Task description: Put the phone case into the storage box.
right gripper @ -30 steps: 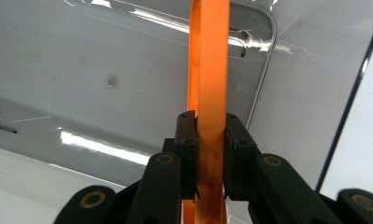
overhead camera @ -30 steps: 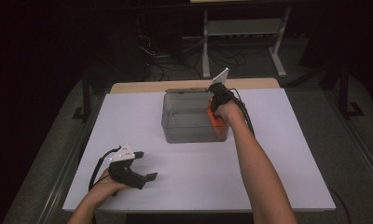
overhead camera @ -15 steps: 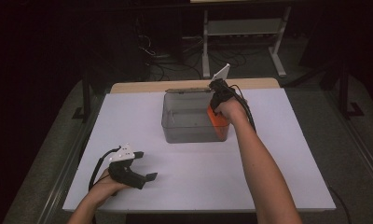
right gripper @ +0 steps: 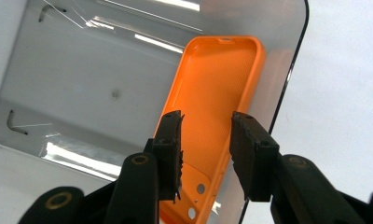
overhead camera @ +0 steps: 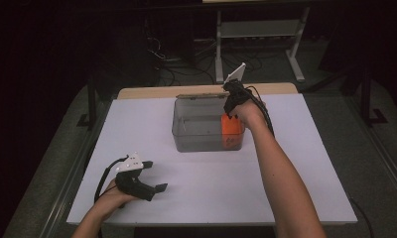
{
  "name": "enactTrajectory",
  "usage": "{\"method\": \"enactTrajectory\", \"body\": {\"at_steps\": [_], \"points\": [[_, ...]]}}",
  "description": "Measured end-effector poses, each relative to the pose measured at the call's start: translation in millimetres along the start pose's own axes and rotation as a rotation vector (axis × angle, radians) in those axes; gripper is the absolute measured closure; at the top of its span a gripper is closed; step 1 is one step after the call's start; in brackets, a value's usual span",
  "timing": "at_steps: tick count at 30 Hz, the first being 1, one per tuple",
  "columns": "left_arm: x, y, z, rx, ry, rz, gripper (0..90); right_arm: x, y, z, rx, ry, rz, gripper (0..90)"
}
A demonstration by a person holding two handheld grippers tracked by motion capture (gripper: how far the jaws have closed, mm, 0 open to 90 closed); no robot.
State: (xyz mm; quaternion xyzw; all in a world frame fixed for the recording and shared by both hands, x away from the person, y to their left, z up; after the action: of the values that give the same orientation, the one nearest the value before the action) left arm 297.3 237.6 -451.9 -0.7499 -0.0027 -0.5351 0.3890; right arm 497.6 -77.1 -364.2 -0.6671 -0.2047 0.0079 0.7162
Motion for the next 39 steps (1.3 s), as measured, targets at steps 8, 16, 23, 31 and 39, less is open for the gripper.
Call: {"method": "enactTrajectory", "body": {"at_steps": [8, 16, 23, 31, 39], "points": [[-0.5, 0.2, 0.5, -0.002, -0.001, 0.003, 0.0, -0.8, -7.1, 4.8, 0.021, -0.043, -0.029, 56.9], [-1.0, 0.7, 0.9, -0.003, 0.000, 0.008, 0.0, -3.7, -15.7, 8.7, 0.045, -0.108, -0.081, 44.2], [-1.6, 1.0, 1.2, -0.003, 0.002, 0.013, 0.0, -12.3, -20.1, 9.6, 0.058, -0.183, -0.151, 28.0], [-2.7, 0.9, 3.0, 0.001, -0.006, 0.016, 0.0, -23.8, -20.5, 0.6, 0.135, -0.209, -0.241, 13.6], [-4.2, 1.7, 4.3, 0.001, -0.003, 0.028, 0.0, -36.6, -24.0, -3.8, 0.183, -0.261, -0.374, 4.9]]}}
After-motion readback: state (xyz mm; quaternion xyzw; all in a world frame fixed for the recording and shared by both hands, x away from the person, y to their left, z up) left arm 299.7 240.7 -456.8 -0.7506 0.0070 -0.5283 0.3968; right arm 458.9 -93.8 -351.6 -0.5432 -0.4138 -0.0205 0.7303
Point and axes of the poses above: each handheld gripper's, and its own axes: y roughly forward along the jaws, x roughly out of its top, z roughly to its left, the point moved 3 cm from there along y, roughly forward along the jaws, and after that the axes turned 1 degree about -y, right-handed, at the moved point
